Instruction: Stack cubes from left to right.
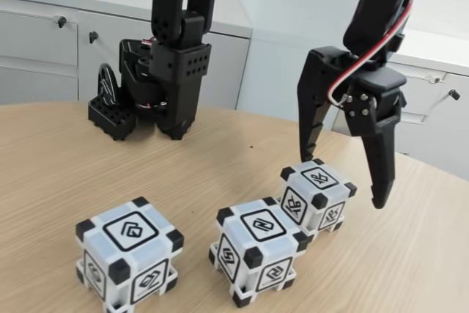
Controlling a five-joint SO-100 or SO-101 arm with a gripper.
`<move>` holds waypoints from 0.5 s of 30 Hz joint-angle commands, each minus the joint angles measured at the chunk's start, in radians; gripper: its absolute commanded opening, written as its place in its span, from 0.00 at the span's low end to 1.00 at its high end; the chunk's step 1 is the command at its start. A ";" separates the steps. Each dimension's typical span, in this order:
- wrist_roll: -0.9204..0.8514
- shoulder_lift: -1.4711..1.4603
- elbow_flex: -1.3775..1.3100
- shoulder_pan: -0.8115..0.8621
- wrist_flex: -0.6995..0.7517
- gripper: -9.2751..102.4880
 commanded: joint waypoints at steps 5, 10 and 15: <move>-0.031 0.034 -0.008 0.012 0.006 0.40; -0.014 -0.037 -0.008 0.012 0.006 0.40; 0.012 -0.043 -0.008 0.015 0.006 0.40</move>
